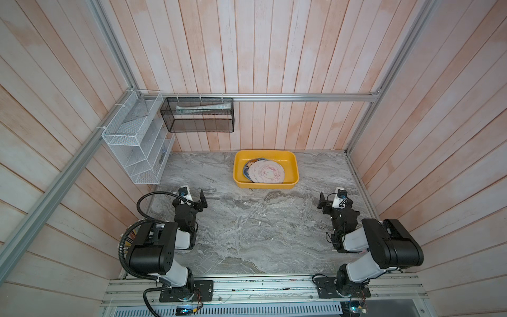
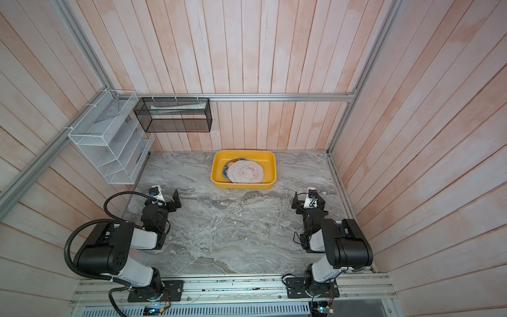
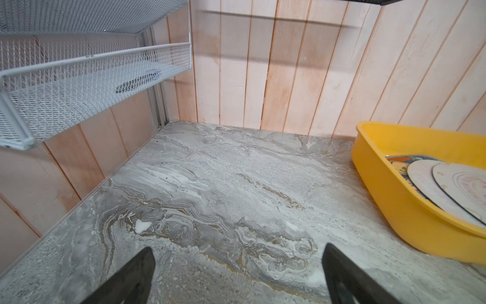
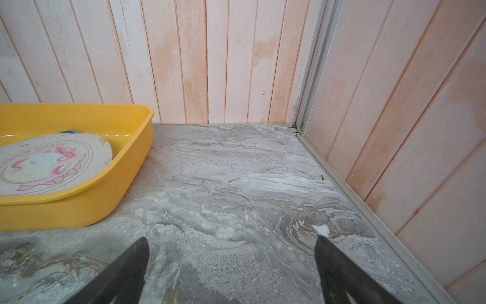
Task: Put the coasters into the storage box
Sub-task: Reset both arms
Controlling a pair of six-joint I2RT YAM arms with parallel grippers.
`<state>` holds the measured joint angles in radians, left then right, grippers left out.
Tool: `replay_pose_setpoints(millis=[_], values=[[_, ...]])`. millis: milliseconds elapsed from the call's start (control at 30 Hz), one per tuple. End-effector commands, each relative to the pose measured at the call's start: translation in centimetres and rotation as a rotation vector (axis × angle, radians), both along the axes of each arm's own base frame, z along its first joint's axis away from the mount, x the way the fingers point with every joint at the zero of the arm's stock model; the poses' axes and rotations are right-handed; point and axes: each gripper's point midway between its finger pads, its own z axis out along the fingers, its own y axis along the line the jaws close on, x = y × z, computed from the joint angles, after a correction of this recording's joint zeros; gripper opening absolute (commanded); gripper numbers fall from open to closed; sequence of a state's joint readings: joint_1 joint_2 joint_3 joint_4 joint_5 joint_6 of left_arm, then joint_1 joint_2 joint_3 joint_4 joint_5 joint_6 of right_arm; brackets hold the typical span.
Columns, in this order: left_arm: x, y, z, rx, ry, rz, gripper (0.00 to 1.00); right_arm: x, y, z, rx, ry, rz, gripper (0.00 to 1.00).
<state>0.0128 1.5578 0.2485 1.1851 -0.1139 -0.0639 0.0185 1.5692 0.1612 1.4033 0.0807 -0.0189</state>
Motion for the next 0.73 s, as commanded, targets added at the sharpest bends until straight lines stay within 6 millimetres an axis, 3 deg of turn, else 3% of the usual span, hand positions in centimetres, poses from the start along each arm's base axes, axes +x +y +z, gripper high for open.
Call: replay_pose_setpoints(millis=[0, 200, 700], values=[[0.0, 0.5, 0.7, 0.018, -0.031, 0.041, 1.0, 0.1, 0.0, 1.0, -0.002, -0.043, 0.003, 0.98], [-0.8, -0.9, 1.4, 0.097, -0.072, 0.04, 1.0, 0.1, 0.0, 1.1, 0.0, -0.045, 0.002, 0.98], [-0.7, -0.9, 1.3, 0.095, -0.067, 0.047, 1.0, 0.1, 0.0, 1.1, 0.0, -0.046, 0.002, 0.98]])
